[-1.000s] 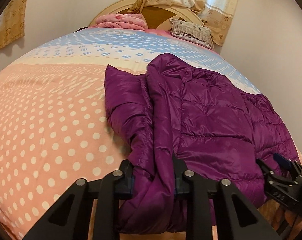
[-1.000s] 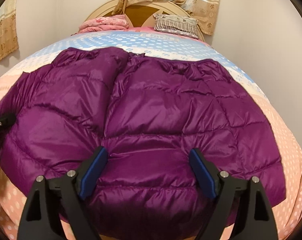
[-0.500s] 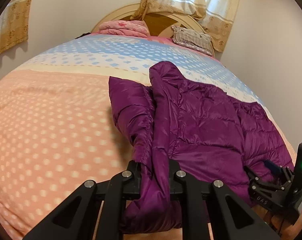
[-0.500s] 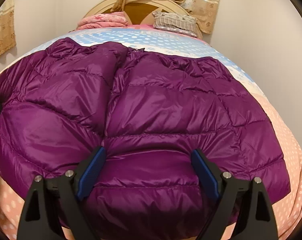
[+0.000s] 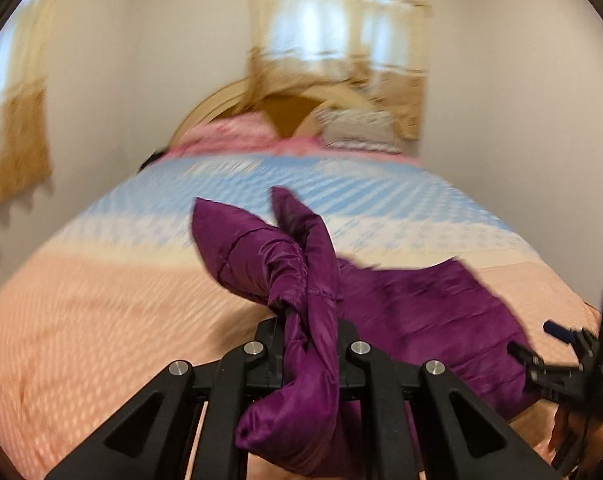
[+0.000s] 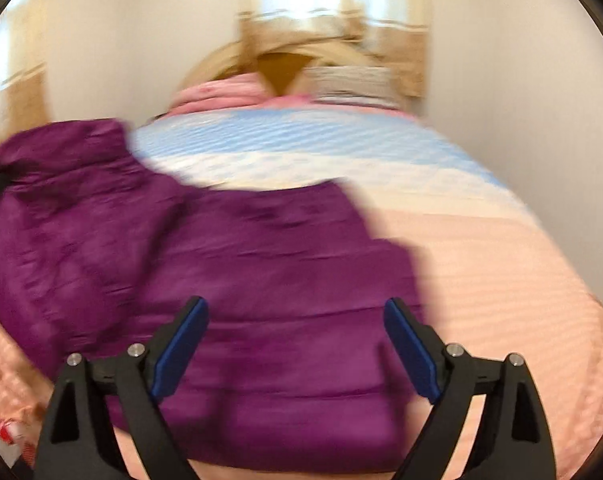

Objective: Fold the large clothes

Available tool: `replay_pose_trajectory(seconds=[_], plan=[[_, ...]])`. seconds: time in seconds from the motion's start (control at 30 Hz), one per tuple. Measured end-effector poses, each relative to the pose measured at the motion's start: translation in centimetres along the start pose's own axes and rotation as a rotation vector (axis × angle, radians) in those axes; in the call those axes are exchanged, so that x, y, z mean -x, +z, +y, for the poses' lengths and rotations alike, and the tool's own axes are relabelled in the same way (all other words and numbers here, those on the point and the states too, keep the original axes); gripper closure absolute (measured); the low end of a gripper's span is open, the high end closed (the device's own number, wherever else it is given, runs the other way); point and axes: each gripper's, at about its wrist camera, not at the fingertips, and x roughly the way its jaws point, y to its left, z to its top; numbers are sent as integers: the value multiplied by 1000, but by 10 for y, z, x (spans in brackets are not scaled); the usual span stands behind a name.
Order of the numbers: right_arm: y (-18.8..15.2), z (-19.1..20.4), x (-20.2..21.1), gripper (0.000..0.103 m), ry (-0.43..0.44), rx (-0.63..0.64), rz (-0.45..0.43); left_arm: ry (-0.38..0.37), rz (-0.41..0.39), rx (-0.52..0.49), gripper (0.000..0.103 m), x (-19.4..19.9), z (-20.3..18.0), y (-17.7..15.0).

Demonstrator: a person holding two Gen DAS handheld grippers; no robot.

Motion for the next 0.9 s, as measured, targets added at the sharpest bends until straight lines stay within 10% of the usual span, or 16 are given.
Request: replay_pose_trajectory(seconds=[0.2, 0.6, 0.9], plan=[[-23, -126, -29, 11, -256, -122, 94, -147, -34, -194, 92, -14, -120, 19], [-70, -188, -23, 8, -276, -290, 130, -173, 76, -703, 91, -99, -295, -100], [-77, -189, -28, 2, -278, -284, 105, -160, -71, -810, 37, -53, -316, -103]])
